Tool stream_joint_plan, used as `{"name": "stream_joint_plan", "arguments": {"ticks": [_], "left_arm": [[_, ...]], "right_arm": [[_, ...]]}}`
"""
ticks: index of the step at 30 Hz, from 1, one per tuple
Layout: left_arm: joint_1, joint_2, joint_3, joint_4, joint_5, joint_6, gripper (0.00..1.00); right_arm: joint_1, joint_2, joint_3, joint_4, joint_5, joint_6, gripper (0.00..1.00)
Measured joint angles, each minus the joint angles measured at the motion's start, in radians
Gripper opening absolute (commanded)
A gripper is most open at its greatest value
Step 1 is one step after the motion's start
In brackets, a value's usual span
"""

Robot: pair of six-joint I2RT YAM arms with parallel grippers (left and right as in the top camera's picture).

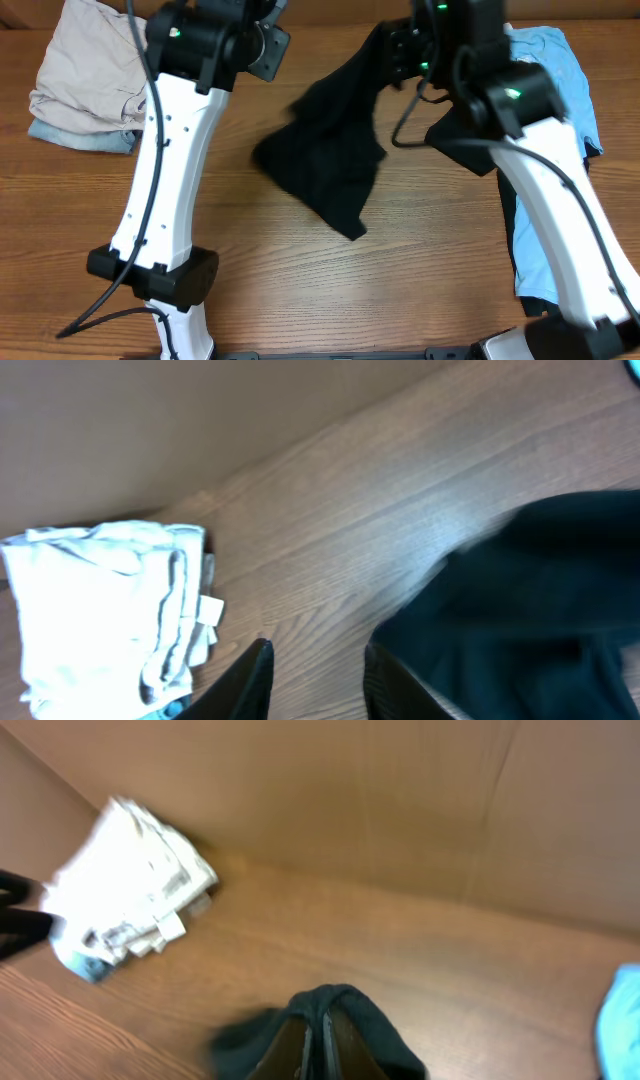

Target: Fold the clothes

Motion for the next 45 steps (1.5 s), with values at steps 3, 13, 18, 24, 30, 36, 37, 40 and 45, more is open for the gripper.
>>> {"name": "stream_joint_plan", "arguments": {"ticks": [3,13,18,24,30,36,37,40,45], "left_arm": [[-0.001,-0.023,0.002,0.000,0.005,-0.001,0.38],[0.013,-0.062,0.008,0.000,0.075,0.000,0.53],[0.079,-0.062,0.008,-0.018,0.178,0.030,0.80],[0.159,-0.062,0.006,-0.099,0.512,0.235,0.91],[0.163,-0.033,-0.037,-0.107,0.756,0.373,0.93],[0.163,0.066,-0.087,-0.101,0.897,0.458,0.93],[0.162,0.083,-0.090,-0.096,0.916,0.469,0.93],[0.161,0.128,-0.093,-0.070,0.969,0.491,0.93],[0.156,0.175,-0.093,-0.002,1.054,0.509,0.55]], "right_arm": [[0.000,-0.059,0.020,-0.028,-0.006,-0.010,0.04],[0.031,0.009,0.018,-0.072,-0.085,-0.012,0.04],[0.117,0.051,0.010,-0.064,-0.099,-0.010,0.04],[0.157,0.052,0.010,-0.041,-0.103,0.002,0.04],[0.145,0.052,0.010,-0.040,-0.102,0.013,0.04],[0.145,0.052,0.010,-0.040,-0.103,0.016,0.04],[0.145,0.052,0.010,-0.040,-0.102,0.016,0.04],[0.145,0.052,0.010,-0.040,-0.103,0.017,0.04],[0.144,0.052,0.010,-0.040,-0.103,0.016,0.04]]}}
